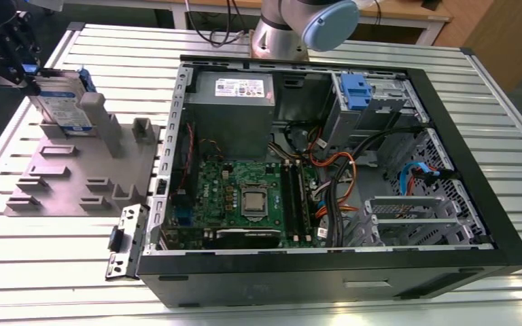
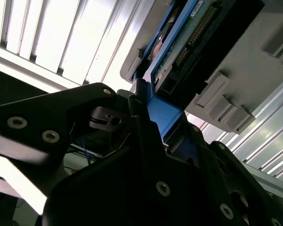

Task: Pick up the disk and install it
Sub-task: 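Pick up the disk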

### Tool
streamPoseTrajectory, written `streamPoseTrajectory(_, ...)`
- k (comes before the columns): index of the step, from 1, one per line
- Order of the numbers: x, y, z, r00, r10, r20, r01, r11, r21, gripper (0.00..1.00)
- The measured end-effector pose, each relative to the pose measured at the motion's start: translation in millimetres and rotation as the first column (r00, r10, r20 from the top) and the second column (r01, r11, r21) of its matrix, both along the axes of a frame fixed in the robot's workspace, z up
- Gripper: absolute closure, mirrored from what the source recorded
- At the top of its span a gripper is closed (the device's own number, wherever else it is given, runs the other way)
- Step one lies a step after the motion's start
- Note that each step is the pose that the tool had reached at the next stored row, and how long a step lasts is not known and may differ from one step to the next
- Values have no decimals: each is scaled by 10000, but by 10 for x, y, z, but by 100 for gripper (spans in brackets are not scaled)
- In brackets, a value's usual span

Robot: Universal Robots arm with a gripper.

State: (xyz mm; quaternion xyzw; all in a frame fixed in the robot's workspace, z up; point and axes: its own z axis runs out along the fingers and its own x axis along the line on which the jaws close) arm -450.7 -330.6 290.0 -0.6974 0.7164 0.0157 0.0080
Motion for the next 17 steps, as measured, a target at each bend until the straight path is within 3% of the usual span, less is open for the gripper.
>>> streamPoseTrajectory(9, 0, 0, 5, 10000, 1, 4, -1, 10000, 1, 63)
streamPoseTrajectory(17, 0, 0, 64, 10000, 1, 3, -1, 10000, 0, 63)
